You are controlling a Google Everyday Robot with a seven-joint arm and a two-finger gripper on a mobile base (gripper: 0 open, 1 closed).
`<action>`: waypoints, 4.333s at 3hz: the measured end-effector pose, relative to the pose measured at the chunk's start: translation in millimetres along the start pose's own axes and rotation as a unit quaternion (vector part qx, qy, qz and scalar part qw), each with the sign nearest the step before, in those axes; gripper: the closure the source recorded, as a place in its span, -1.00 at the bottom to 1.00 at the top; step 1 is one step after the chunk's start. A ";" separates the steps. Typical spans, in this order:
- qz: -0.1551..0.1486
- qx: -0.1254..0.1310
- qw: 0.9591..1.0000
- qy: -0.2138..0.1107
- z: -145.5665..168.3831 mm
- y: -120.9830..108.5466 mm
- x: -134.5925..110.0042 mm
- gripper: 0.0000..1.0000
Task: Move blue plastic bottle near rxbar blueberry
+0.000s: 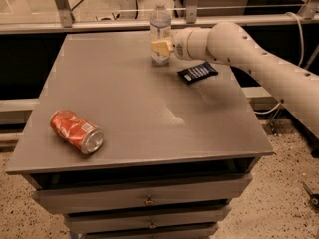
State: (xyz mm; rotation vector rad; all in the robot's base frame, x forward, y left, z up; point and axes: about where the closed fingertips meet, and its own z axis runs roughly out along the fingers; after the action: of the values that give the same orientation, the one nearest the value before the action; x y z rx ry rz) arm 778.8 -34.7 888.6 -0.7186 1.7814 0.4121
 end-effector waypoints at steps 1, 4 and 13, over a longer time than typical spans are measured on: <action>0.000 0.000 1.000 0.000 -0.8 -0.1 -2.8 1.00; 0.000 0.000 1.000 0.000 -1.0 -0.1 -3.3 0.95; -0.021 -0.022 0.999 -0.036 5.8 4.8 -28.2 0.45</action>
Offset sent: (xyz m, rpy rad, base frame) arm 0.0171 -0.0273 0.1027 -0.2175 -0.2314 0.0419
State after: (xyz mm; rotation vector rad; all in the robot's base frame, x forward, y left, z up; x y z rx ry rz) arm 785.5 -20.1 913.0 -0.7621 1.6920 0.4449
